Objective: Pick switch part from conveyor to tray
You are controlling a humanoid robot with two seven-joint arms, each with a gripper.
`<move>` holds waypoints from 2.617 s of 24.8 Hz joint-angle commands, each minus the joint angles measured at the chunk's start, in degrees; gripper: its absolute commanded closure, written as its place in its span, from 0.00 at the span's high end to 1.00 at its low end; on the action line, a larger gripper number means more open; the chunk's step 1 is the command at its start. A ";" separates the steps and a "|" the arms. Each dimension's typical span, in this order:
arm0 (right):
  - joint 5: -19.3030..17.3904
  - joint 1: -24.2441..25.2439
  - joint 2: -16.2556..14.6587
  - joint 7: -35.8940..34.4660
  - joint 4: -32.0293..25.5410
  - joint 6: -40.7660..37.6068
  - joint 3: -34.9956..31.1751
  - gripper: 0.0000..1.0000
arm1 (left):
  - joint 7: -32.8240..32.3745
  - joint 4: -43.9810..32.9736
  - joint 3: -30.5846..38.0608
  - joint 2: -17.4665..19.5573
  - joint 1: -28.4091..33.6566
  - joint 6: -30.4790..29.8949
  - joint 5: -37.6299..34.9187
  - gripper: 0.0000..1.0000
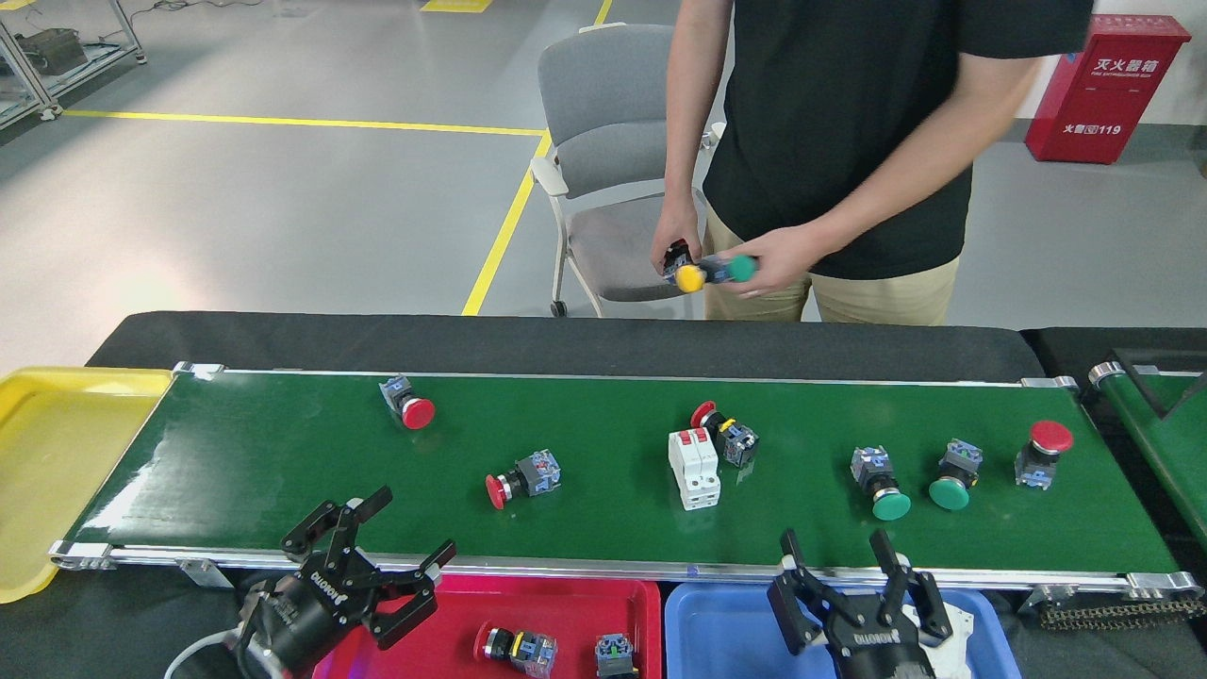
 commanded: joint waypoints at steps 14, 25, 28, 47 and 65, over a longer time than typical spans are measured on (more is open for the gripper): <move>1.00 -21.97 -0.25 11.10 15.88 5.50 1.49 1.00 | -1.41 15.25 -1.90 -1.73 -11.24 2.59 0.02 1.00; 0.12 -26.72 -0.33 11.36 21.68 3.74 6.59 0.20 | -0.80 16.57 -1.81 -3.14 -11.07 3.38 0.63 0.20; -0.06 -25.84 -0.25 11.45 18.87 -1.09 6.50 0.14 | -0.80 15.87 -1.81 -2.88 -9.13 2.68 0.72 0.18; -0.85 -8.00 2.74 11.62 3.23 -35.28 14.59 1.00 | -1.24 -15.69 11.55 -1.12 24.44 -0.40 9.33 1.00; -1.99 -6.33 0.55 0.99 0.41 1.90 0.35 1.00 | -1.59 -19.91 14.63 -7.27 19.34 13.13 7.40 1.00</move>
